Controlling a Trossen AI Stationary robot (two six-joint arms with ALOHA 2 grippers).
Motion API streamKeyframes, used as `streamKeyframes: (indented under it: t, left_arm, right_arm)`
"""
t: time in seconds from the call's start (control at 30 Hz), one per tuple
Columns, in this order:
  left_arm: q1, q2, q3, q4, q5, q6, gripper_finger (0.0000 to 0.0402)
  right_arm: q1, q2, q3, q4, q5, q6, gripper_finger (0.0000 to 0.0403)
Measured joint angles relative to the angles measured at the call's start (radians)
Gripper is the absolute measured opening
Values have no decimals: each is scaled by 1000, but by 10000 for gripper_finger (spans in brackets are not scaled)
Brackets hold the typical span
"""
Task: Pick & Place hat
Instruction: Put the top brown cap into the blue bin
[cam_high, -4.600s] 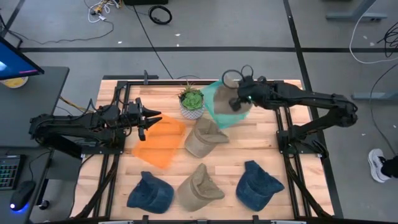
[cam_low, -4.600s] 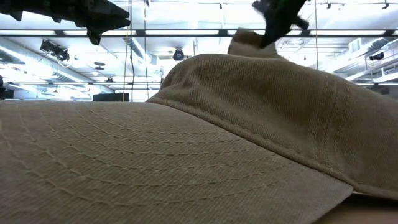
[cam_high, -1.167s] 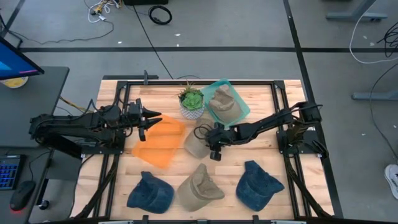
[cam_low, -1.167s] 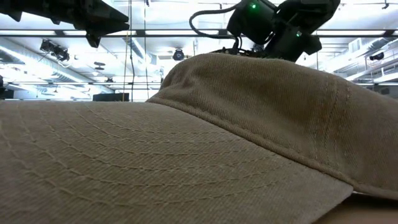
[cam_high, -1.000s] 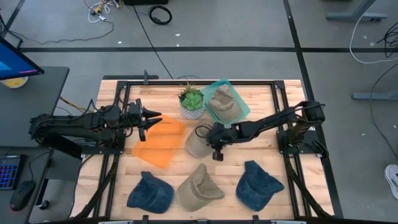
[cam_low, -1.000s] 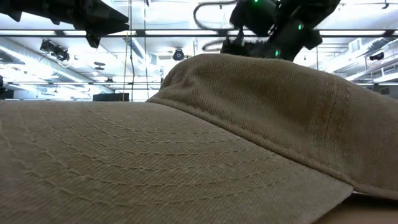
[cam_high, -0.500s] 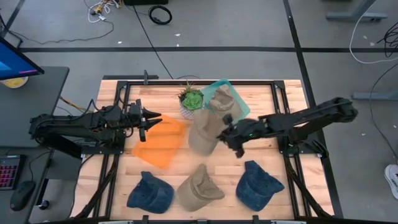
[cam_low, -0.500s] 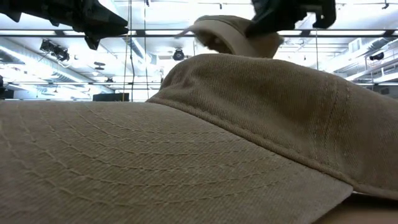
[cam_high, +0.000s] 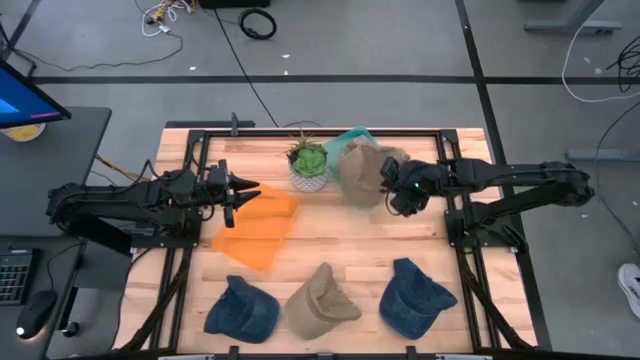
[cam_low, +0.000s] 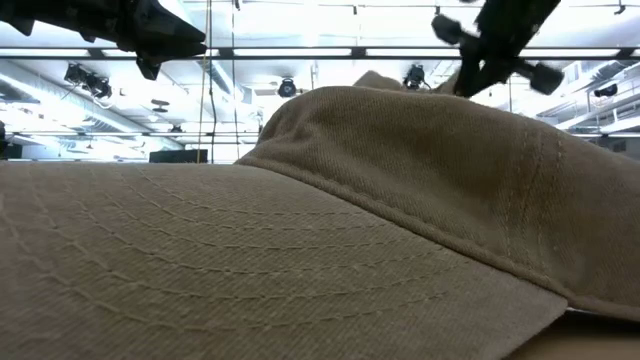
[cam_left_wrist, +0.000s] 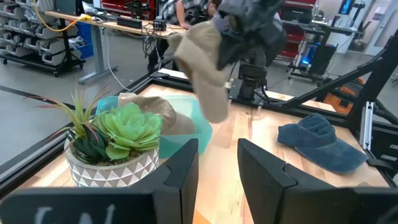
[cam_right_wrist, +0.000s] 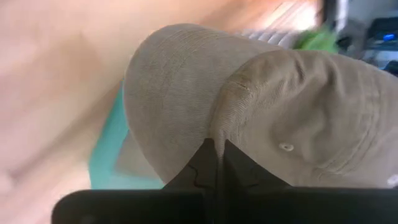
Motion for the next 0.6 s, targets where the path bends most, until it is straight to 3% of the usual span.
streamKeyframes:
  t: [0.27,0.43,0.6]
  left_arm:
    - [0,0,0,0,0,0,115]
    - [0,0,0,0,0,0,115]
    - [0,0,0,-1,0,0,115]
  right_arm:
    - [-141,73,0,0,15,-201,7]
    - [-168,162,0,-3,9,-229,7]
    - [-179,234,-3,121,2,-236,8]
